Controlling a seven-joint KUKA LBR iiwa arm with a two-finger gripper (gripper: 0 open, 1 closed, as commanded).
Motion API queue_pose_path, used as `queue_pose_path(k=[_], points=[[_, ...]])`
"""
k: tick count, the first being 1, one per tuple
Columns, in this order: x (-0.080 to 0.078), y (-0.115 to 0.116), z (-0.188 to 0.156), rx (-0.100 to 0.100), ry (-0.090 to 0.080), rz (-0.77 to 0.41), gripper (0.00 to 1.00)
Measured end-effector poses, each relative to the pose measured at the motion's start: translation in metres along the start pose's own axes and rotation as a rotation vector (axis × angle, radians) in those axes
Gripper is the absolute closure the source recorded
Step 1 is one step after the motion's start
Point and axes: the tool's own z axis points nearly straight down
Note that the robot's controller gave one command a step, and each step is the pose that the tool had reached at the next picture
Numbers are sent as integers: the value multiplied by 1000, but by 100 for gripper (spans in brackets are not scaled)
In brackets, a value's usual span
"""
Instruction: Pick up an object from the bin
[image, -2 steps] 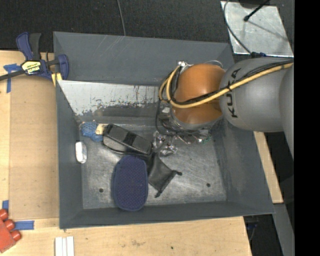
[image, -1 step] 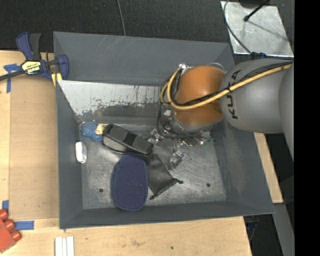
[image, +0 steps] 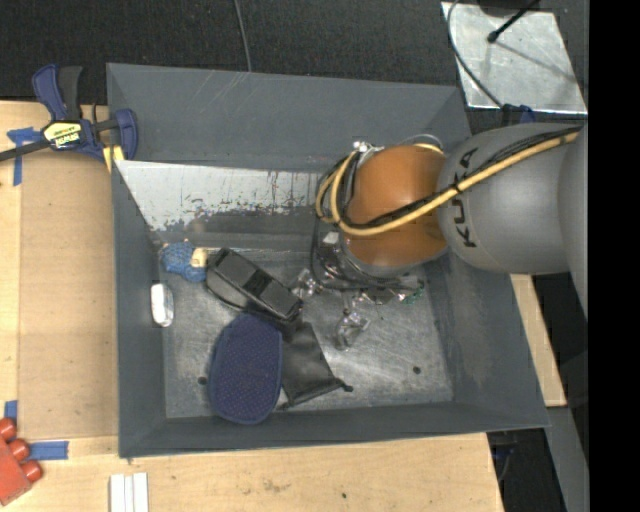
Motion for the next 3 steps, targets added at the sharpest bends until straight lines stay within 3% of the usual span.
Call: queue_pose_path(k=[1, 2, 3], points=[[-5, 1, -3, 2, -11, -2, 100], [-23, -6, -85, -5, 2, 48, 100], [-8, -17, -82, -12, 13, 291, 100]])
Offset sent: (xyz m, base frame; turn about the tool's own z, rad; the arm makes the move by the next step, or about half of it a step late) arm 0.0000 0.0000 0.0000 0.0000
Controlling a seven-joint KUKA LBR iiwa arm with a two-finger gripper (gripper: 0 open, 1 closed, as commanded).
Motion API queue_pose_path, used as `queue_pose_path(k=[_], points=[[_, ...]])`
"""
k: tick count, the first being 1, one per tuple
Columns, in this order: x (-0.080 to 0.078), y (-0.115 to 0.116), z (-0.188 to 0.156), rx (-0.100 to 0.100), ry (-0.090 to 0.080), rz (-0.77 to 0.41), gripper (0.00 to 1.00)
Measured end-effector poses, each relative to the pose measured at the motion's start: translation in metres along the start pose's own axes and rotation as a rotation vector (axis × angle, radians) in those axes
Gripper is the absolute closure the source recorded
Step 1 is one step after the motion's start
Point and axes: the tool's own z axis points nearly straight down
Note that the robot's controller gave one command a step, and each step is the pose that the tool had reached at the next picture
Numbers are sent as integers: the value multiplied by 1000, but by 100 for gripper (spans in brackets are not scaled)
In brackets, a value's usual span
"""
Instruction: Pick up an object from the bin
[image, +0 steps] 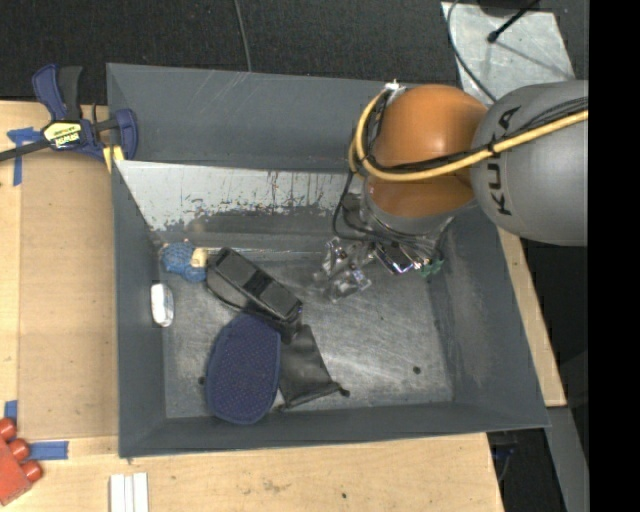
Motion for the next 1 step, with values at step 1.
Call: queue_pose_path(k=[1], points=[[0, 0, 0, 0, 0, -1, 0]])
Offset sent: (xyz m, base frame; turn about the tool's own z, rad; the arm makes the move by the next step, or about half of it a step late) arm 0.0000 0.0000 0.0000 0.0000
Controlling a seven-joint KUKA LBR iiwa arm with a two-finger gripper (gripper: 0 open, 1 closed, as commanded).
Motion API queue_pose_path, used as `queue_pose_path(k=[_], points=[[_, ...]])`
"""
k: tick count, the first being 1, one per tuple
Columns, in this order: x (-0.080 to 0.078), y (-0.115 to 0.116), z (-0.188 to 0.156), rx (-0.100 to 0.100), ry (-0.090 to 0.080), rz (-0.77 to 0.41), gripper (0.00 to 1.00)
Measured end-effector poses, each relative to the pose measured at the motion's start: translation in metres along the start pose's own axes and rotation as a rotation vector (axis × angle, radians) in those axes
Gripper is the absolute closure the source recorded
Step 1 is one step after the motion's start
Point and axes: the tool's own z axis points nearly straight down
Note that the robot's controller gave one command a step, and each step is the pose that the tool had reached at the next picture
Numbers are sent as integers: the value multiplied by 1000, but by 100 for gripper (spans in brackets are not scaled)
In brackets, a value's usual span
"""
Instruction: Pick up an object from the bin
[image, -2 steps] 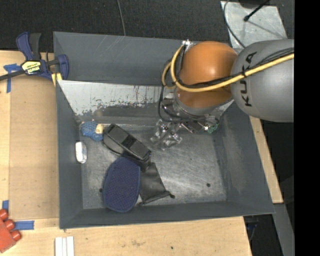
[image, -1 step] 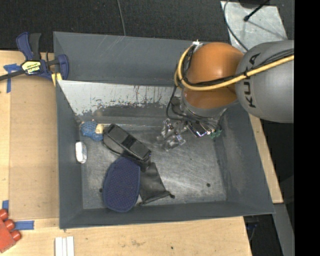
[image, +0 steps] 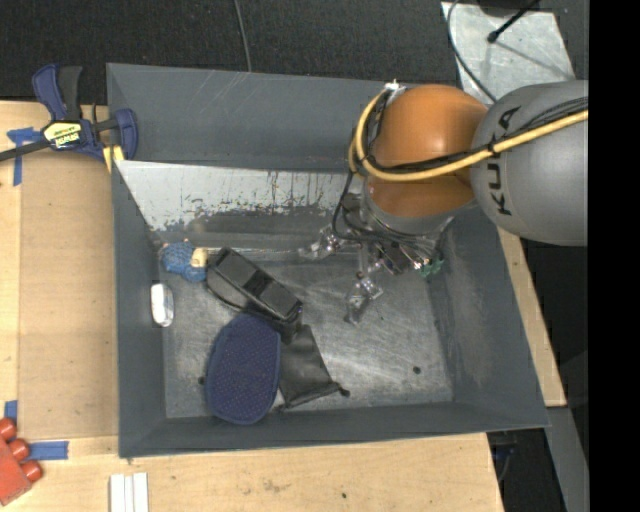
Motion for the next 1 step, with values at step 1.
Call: queue_pose_path(k=[1], points=[[-2, 55, 83, 11, -21, 194, 0]])
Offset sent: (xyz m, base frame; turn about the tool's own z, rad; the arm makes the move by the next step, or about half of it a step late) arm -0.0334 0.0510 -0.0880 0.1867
